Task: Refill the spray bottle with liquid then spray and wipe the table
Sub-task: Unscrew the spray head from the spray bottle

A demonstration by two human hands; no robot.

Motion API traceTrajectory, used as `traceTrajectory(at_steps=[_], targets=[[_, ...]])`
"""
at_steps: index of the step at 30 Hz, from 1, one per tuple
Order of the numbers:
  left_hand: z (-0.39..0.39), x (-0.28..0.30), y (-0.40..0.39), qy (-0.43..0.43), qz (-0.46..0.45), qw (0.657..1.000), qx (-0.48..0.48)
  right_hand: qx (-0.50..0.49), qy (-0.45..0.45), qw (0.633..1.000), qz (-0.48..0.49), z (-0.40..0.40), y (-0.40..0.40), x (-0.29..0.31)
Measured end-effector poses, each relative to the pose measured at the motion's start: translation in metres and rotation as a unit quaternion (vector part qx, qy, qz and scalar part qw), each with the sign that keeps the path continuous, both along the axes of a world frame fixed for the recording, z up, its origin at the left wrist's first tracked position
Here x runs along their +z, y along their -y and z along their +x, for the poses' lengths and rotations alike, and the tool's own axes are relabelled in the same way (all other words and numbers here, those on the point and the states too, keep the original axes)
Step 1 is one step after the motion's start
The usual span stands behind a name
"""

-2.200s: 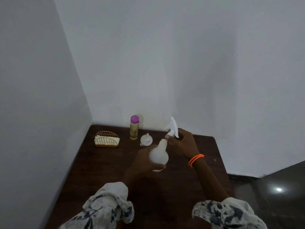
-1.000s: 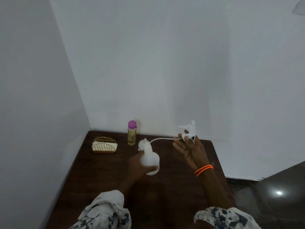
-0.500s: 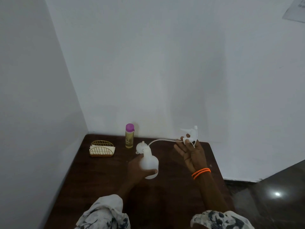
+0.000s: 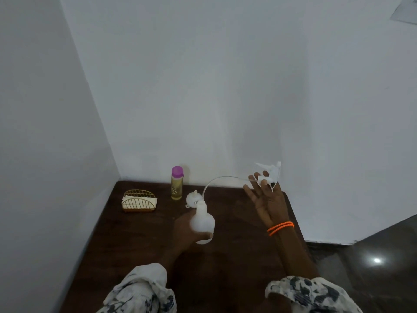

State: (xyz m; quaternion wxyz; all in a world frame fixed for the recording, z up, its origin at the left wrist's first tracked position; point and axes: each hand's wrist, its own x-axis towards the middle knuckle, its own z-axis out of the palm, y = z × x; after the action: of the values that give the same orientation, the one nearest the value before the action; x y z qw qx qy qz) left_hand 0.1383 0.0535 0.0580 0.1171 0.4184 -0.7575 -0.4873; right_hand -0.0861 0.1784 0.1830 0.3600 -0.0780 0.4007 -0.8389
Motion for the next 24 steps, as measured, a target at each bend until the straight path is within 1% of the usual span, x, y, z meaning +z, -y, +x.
traceTrajectory(at_steps=[4, 9, 11, 14, 17, 20, 24], targets=[[0.003, -0.012, 0.006, 0.015, -0.001, 1.000, -0.005, 0.010, -0.007, 1.000, 0.017, -0.017, 0.004, -0.003], [0.012, -0.023, 0.007, 0.020, 0.000, 1.000, 0.005, 0.005, 0.029, 1.000, 0.003, -0.034, 0.005, -0.017], [0.013, -0.030, 0.007, 0.030, 0.010, 0.999, 0.014, 0.003, 0.042, 0.999, 0.016, -0.038, 0.006, -0.026], [0.016, -0.038, 0.005, 0.050, 0.023, 0.997, 0.045, -0.001, 0.044, 0.996, 0.077, -0.042, 0.004, -0.049], [0.020, -0.045, 0.006, 0.068, 0.024, 0.996, 0.057, 0.033, 0.021, 0.987, 0.156, -0.038, 0.003, -0.075], [0.024, -0.049, 0.008, 0.082, 0.032, 0.995, 0.057, 0.076, -0.011, 0.969, 0.236, -0.029, 0.002, -0.104], [0.026, -0.061, 0.009, 0.104, 0.021, 0.994, 0.035, 0.141, -0.047, 0.931, 0.333, -0.012, 0.004, -0.142]])
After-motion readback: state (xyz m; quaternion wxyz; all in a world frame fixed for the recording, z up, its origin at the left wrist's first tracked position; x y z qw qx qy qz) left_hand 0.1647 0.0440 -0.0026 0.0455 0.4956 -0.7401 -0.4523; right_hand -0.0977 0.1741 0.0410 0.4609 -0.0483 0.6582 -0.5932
